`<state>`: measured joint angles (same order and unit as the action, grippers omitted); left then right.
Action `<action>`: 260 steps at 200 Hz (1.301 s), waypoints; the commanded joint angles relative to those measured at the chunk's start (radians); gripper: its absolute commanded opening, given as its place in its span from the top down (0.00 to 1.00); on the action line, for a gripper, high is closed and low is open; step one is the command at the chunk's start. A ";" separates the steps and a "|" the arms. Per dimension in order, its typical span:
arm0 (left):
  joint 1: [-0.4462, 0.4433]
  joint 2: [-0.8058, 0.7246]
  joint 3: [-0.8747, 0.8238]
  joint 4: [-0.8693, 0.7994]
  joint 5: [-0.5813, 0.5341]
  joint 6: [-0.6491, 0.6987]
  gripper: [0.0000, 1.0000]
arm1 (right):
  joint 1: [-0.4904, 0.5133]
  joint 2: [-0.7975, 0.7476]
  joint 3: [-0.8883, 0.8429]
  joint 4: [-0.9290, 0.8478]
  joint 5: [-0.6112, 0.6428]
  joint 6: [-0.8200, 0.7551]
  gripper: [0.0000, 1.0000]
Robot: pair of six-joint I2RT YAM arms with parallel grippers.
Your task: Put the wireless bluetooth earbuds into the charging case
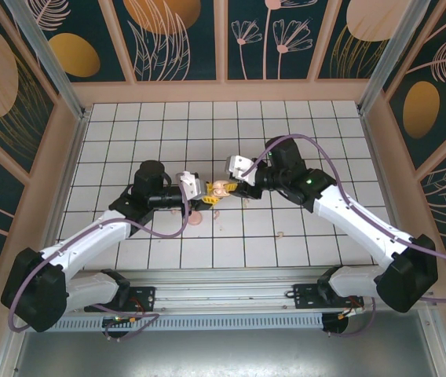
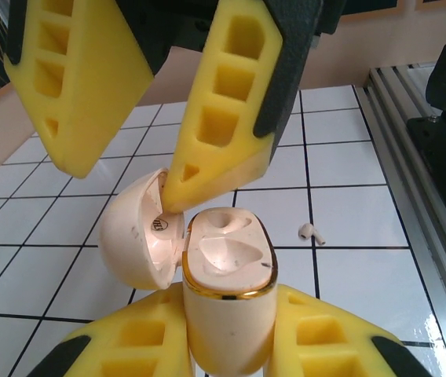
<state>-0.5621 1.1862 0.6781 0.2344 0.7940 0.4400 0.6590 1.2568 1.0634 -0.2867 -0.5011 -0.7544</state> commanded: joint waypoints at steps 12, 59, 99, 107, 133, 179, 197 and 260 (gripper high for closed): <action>-0.002 -0.008 -0.072 0.189 0.010 -0.070 0.79 | -0.071 -0.087 -0.034 0.074 -0.124 0.095 0.58; -0.002 0.041 -0.188 0.518 -0.042 -0.228 0.79 | -0.198 -0.125 -0.032 0.047 -0.059 0.525 0.51; -0.002 0.117 -0.217 0.622 -0.022 -0.279 0.81 | -0.215 -0.105 -0.031 -0.104 0.004 0.702 0.51; -0.002 0.127 -0.205 0.614 -0.005 -0.281 0.81 | -0.203 -0.109 -0.034 -0.103 -0.025 0.676 0.51; -0.002 0.147 -0.175 0.597 0.052 -0.287 0.81 | -0.118 -0.148 -0.070 -0.037 -0.080 0.481 0.47; -0.002 0.141 -0.164 0.600 0.110 -0.297 0.81 | -0.066 -0.160 -0.117 0.067 -0.246 0.205 0.42; -0.002 0.136 -0.163 0.602 0.120 -0.299 0.81 | -0.060 -0.128 -0.102 0.061 -0.288 0.167 0.41; -0.002 0.128 -0.137 0.598 0.140 -0.299 0.81 | -0.044 -0.048 -0.074 0.040 -0.377 0.098 0.40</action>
<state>-0.5625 1.3304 0.5049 0.7895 0.8944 0.1513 0.6041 1.1927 0.9546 -0.2623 -0.8127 -0.6003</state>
